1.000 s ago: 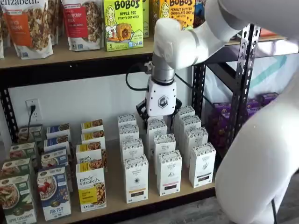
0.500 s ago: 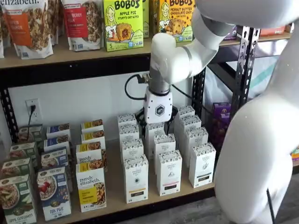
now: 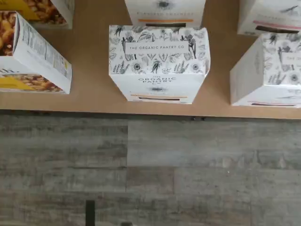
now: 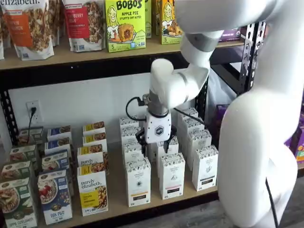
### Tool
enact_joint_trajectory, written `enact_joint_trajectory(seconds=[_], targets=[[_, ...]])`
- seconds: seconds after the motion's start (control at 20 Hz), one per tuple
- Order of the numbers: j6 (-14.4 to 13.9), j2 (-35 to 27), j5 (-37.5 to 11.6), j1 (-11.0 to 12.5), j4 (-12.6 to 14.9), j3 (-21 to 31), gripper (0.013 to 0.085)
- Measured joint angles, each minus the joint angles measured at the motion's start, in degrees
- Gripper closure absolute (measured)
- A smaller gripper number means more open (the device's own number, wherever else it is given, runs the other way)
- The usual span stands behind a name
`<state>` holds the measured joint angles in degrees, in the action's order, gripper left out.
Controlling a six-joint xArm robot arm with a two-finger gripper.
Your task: Pick up the white box with a yellow strip in the middle, on the bottom shelf, the fourth box from the left
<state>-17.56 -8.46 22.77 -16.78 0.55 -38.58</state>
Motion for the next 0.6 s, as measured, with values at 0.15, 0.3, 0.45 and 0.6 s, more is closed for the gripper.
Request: enact_joint_trajectory(seconds=[0.15,0.3,0.45,0.6], targets=[[-0.55,-4.21,-3.71,0.01,0.67,-1.07,0.0130],[-1.20,-7.94,-6.30,0.40,1.79,-2.70,0.0130],[-0.85,-11.29,-7.79,0.98,2.03,-4.83,0.0130],[0.23,-14.28,-8.21,1.45,1.39,-7.25,0.0130]])
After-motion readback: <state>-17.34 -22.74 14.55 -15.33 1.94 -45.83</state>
